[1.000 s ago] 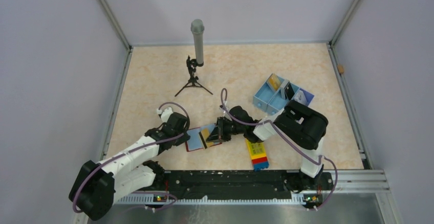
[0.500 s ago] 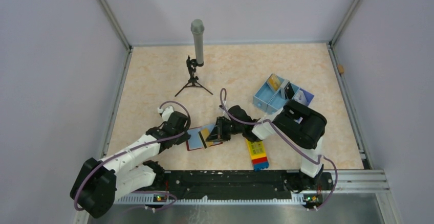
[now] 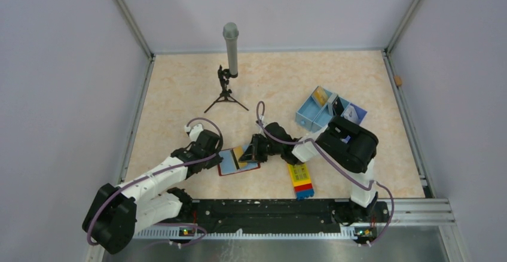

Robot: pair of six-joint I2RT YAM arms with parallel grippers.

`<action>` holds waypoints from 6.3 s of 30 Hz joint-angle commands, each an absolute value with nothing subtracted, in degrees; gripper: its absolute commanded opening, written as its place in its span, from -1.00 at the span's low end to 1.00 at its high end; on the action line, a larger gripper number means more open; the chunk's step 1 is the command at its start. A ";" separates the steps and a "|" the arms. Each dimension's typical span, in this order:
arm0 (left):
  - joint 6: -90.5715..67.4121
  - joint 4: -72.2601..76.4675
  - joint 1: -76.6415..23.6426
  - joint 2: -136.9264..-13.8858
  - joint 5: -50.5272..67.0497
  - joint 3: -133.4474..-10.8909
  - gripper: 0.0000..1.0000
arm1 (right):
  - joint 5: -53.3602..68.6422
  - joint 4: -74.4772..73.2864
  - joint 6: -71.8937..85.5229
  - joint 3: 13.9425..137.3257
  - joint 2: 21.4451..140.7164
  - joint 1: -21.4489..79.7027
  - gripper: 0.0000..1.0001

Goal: Put the credit cards into the card holder
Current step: Insert the credit card into the card holder.

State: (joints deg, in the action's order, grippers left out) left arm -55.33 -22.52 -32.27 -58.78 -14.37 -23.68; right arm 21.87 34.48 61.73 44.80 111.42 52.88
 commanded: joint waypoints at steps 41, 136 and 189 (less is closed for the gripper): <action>-53.39 -24.58 -31.93 -54.58 -10.17 -25.43 -0.20 | -2.26 -4.29 37.61 58.83 99.43 58.39 0.21; -53.61 -3.38 -32.05 -72.30 3.10 -28.16 -0.26 | 8.11 13.34 59.46 39.05 90.26 57.05 -0.25; -56.34 -0.44 -32.12 -71.73 5.72 -23.03 -0.49 | 1.22 18.17 59.06 46.02 99.00 57.66 -0.62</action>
